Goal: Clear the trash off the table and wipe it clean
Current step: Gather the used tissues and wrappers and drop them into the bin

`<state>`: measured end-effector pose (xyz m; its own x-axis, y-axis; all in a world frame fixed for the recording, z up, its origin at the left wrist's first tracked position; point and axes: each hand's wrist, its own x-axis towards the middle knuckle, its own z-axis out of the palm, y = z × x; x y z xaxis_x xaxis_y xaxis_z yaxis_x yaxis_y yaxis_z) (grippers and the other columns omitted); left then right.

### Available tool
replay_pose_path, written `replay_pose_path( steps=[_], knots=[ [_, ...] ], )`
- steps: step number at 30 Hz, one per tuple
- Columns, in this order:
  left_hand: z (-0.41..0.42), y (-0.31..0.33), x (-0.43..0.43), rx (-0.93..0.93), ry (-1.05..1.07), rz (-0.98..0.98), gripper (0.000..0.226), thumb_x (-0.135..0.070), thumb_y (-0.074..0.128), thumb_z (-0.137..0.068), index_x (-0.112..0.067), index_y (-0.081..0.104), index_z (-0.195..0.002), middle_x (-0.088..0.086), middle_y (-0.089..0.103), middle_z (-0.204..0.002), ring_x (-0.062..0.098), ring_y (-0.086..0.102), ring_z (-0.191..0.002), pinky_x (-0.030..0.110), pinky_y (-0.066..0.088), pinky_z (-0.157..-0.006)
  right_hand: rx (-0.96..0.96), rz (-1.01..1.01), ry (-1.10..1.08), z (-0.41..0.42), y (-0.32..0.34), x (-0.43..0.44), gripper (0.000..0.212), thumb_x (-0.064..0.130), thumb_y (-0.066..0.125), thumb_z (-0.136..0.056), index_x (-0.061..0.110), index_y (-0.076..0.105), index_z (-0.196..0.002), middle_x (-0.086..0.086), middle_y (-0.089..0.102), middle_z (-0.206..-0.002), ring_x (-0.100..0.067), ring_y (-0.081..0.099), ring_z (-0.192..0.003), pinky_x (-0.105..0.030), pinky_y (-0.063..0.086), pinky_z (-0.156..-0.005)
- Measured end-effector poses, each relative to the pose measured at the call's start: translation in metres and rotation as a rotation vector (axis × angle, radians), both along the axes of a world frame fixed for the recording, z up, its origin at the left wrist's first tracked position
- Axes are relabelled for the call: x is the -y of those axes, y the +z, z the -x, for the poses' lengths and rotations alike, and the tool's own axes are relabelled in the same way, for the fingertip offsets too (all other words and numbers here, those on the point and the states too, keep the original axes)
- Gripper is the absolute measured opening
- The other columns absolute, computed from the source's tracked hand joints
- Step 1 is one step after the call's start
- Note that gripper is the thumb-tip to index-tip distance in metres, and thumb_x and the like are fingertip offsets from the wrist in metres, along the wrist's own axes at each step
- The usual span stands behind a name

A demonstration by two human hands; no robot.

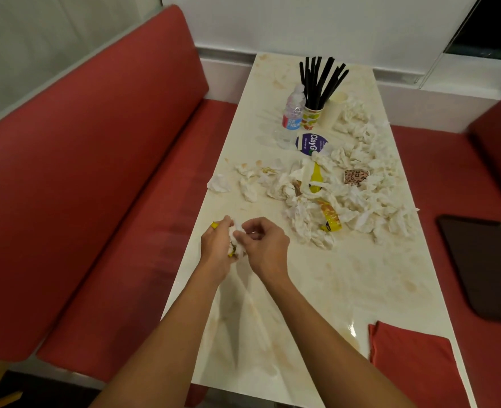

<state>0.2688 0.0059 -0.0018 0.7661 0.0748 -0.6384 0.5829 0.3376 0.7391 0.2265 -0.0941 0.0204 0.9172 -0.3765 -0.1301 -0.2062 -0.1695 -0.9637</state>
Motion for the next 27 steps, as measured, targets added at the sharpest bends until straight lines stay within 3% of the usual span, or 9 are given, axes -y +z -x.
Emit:
replay_pose_path(
  steps=[3,5,10,13,15,17,20,22,27],
  knots=[
    [0.001,-0.001,0.000,0.006,0.009,-0.027,0.025,-0.041,0.062,-0.101,-0.019,0.073,-0.096,0.007,0.075,-0.094,0.026,0.071,-0.085,0.041,0.056,-0.080,0.005,0.033,0.060,0.006,0.000,0.000,0.006,0.011,0.078,-0.091,0.014,0.082,-0.095,0.009,0.076,-0.079,0.004,0.069,-0.071,-0.008,0.048,-0.066],
    [0.002,-0.002,-0.002,0.004,0.033,-0.050,0.025,-0.038,0.061,-0.102,-0.018,0.074,-0.093,0.007,0.074,-0.095,0.025,0.069,-0.084,0.037,0.053,-0.074,0.000,0.094,0.137,0.009,-0.003,0.002,0.017,0.013,0.069,-0.095,0.021,0.084,-0.099,0.015,0.077,-0.087,0.004,0.069,-0.084,-0.008,0.047,-0.071],
    [-0.001,-0.005,-0.010,0.009,0.088,-0.091,0.021,-0.033,0.067,-0.099,-0.017,0.072,-0.086,0.002,0.073,-0.085,0.020,0.065,-0.064,0.025,0.047,-0.052,-0.084,0.228,0.295,0.002,-0.009,0.002,0.033,0.020,0.058,-0.090,0.037,0.082,-0.104,0.016,0.054,-0.106,-0.018,0.051,-0.118,-0.037,0.048,-0.104],
    [-0.007,-0.007,-0.017,0.021,0.093,-0.090,0.027,-0.040,0.077,-0.092,-0.015,0.070,-0.086,0.005,0.072,-0.077,0.023,0.063,-0.057,0.026,0.044,-0.048,-0.160,0.180,0.388,-0.007,0.003,0.003,0.043,0.019,0.048,-0.086,0.042,0.081,-0.101,0.009,0.048,-0.106,-0.019,0.046,-0.118,-0.037,0.042,-0.111],
    [-0.013,-0.007,-0.022,0.036,0.109,-0.080,0.029,-0.036,0.080,-0.091,-0.010,0.067,-0.089,0.010,0.068,-0.073,0.027,0.060,-0.053,0.024,0.040,-0.041,-0.164,0.148,0.459,-0.015,0.009,0.005,0.048,0.014,0.045,-0.086,0.038,0.082,-0.105,0.011,0.052,-0.103,-0.012,0.051,-0.110,-0.023,0.045,-0.103],
    [-0.020,-0.005,-0.027,0.058,0.139,-0.092,0.024,-0.025,0.079,-0.093,-0.008,0.062,-0.089,0.009,0.061,-0.067,0.024,0.054,-0.046,0.021,0.036,-0.037,-0.158,0.138,0.473,-0.025,0.010,0.007,0.050,0.002,0.045,-0.091,0.028,0.083,-0.110,0.013,0.058,-0.103,-0.004,0.056,-0.099,-0.008,0.045,-0.083],
    [-0.031,-0.005,-0.035,0.107,0.130,-0.119,0.022,-0.018,0.078,-0.093,-0.009,0.061,-0.083,0.005,0.058,-0.059,0.020,0.053,-0.044,0.024,0.041,-0.042,-0.095,0.164,0.295,-0.052,0.000,0.010,0.044,0.002,0.046,-0.095,0.026,0.082,-0.103,0.003,0.067,-0.118,-0.006,0.065,-0.091,-0.013,0.050,-0.072],
    [-0.037,-0.008,-0.040,0.131,0.106,-0.134,0.021,-0.016,0.080,-0.091,-0.010,0.062,-0.083,0.005,0.057,-0.060,0.022,0.054,-0.049,0.025,0.043,-0.045,-0.043,0.304,0.231,-0.075,-0.009,0.013,0.038,-0.001,0.051,-0.093,0.019,0.078,-0.111,-0.002,0.066,-0.119,-0.013,0.065,-0.096,-0.017,0.049,-0.076],
    [-0.052,-0.010,-0.048,0.147,0.058,-0.140,0.023,-0.021,0.083,-0.089,-0.011,0.063,-0.085,0.005,0.057,-0.063,0.021,0.054,-0.049,0.025,0.043,-0.045,-0.035,0.754,0.311,-0.125,-0.034,0.016,0.054,-0.001,0.054,-0.087,0.009,0.062,-0.139,-0.013,0.052,-0.140,-0.032,0.043,-0.128,-0.041,0.044,-0.109]
  ],
)
